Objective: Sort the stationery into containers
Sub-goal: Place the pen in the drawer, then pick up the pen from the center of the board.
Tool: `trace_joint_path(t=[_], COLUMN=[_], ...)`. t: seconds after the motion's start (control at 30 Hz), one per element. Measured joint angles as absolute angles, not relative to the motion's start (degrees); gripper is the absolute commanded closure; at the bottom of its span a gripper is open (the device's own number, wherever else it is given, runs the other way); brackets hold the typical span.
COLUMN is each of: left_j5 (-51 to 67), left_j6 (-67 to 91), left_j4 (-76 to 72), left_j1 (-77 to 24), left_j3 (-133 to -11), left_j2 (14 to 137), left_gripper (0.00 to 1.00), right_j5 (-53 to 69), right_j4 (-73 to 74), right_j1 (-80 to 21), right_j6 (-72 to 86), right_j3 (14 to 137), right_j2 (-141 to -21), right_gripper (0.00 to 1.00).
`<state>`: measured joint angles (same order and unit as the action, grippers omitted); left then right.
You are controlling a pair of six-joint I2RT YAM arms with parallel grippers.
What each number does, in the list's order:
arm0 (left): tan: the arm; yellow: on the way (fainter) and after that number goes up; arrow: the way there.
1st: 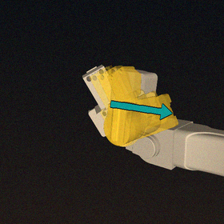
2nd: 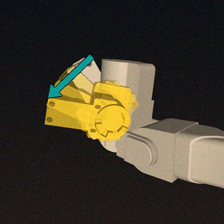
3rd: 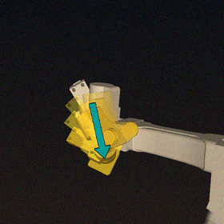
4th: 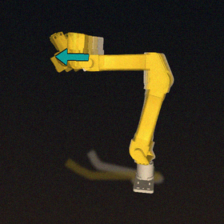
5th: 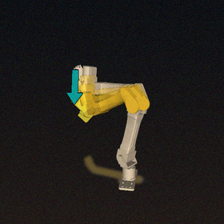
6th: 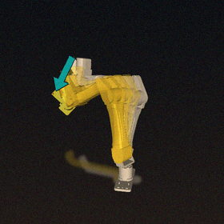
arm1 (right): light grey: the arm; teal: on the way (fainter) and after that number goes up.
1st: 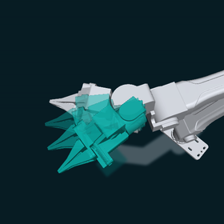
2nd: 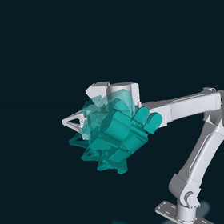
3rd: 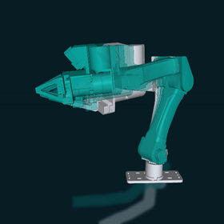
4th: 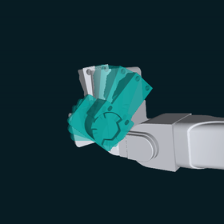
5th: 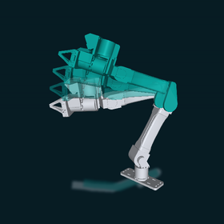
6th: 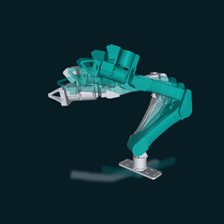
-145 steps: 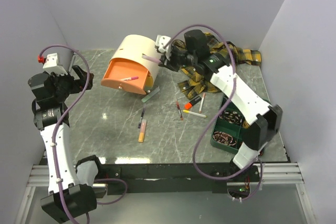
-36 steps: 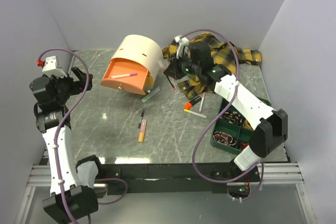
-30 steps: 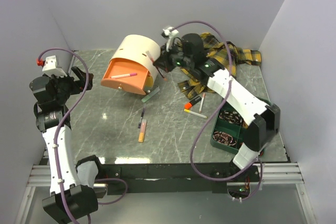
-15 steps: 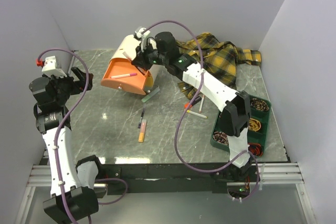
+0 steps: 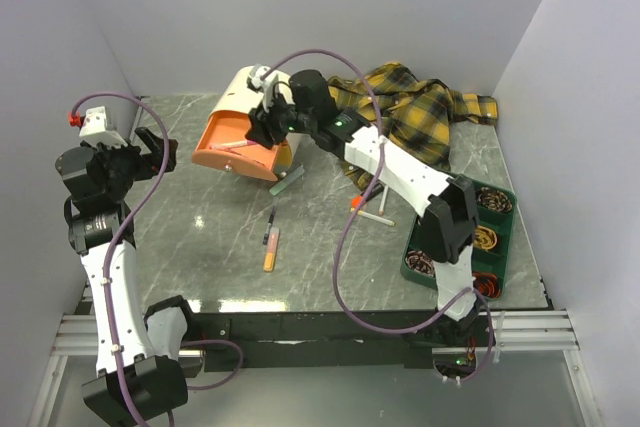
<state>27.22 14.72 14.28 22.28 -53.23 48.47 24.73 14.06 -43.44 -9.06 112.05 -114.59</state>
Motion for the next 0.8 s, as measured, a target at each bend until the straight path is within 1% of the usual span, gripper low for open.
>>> trace_joint_path(t=[0.07,0.2,0.3,0.43,0.6,0.8], left_j5=[27.22,27.22,27.22,27.29,27.70,27.79], left_j6=[14.74,14.68,14.44,14.39,14.50,14.24], left_j4=[14.22,14.26,14.33,14.17,13.96,14.09], left_j1=[22.28,22.26,22.26,22.26,22.26,22.26], left_j3=[-53.23,-53.23,-53.23,-53.23,-52.82,-52.84], left_j2=[48.47,48.45,48.34,48.05,48.16,48.27], left_gripper=[0.00,0.00,0.01,0.00,0.01,0.00], right_j5=[25.17,27.90,29.89,28.71,24.25,19.18], right_j4=[15.29,21.26,28.67,36.64,41.82,41.91], right_j1=[-42.92,-39.16,-33.93,-28.67,-28.25,-28.34], right_j6=[-11.68,-22.20,-33.87,-47.59,-55.99,-56.73], right_j3=[108.86,99.15,91.77,82.32,71.02,69.69], right_j2=[-112.12,-103.66,-96.66,-91.64,-92.58,-98.21], right_gripper=[0.45,0.46,0.47,0.48,0.51,0.53])
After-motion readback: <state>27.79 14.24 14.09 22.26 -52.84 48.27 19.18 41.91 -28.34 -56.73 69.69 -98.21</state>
